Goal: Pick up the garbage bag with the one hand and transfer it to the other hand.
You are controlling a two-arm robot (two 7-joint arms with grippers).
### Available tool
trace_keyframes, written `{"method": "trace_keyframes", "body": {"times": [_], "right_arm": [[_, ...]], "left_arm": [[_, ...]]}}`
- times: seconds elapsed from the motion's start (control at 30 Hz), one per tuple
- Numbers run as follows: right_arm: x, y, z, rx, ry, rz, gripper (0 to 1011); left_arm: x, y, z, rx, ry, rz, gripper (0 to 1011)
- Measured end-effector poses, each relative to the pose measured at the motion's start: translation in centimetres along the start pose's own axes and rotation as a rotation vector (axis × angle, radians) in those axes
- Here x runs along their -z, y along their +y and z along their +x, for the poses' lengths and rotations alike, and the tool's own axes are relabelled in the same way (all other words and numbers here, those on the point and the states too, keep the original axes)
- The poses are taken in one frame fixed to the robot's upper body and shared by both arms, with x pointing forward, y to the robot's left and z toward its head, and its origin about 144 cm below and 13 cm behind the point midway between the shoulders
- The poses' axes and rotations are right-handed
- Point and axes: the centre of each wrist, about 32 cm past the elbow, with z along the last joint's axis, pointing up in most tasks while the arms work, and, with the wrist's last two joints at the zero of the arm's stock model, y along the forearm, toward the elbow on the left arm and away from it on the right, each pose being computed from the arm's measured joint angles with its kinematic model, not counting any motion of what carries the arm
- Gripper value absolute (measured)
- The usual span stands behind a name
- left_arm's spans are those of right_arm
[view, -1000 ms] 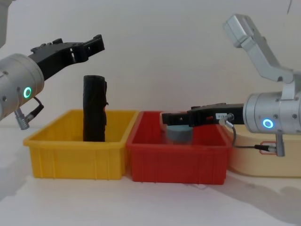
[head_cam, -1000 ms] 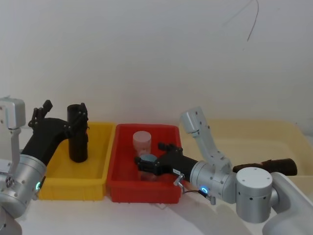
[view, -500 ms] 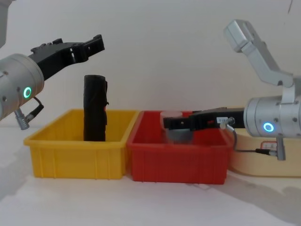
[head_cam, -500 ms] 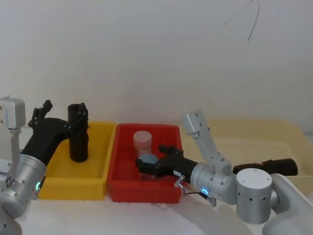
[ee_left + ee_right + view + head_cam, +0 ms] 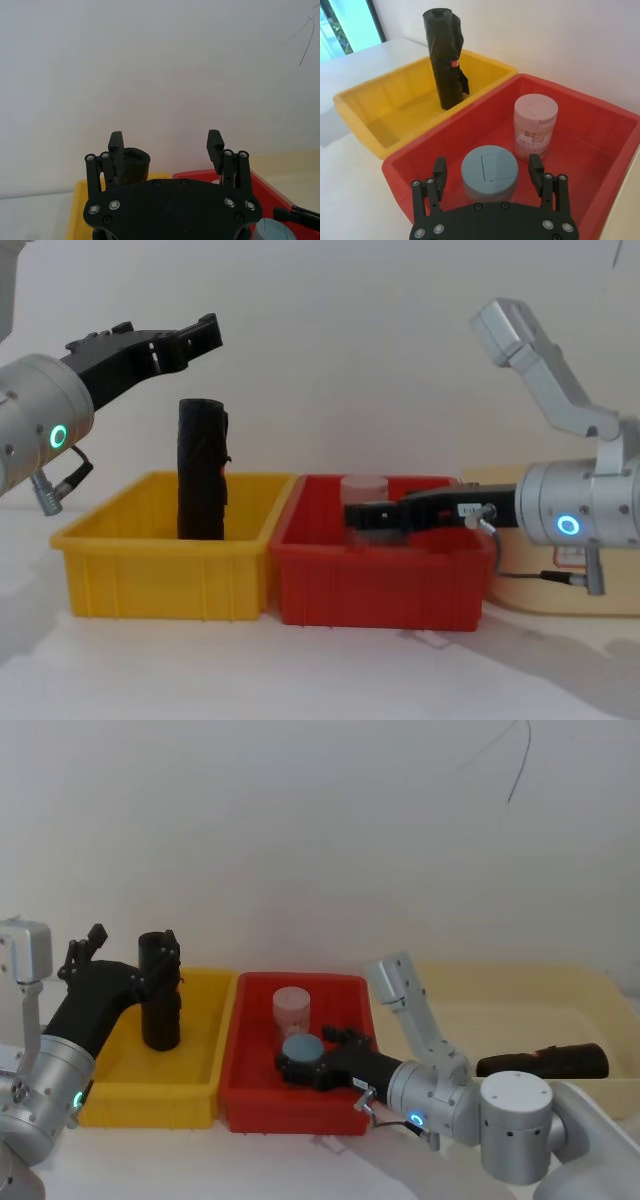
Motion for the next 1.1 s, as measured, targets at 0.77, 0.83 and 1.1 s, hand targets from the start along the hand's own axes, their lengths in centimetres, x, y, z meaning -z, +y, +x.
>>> {"method": "trace_keyframes", "body": {"times": [0.77,0.83,1.1], "right_arm": [[0.36,0.44,-0.03,-0.007,0.019,-0.024,663],[0.31,0.44,0.00,-0.007,0.020,-0.024,663],[-0.23,0.22,0.21,0.004,0.019,-0.010,663]], "left_arm": [[0.00,0.00,0.00,0.000,0.000,0.000,1001],[0.00,0.00,0.00,0.000,0.000,0.000,1001],[0.00,0.00,0.00,0.000,0.000,0.000,1001]]}}
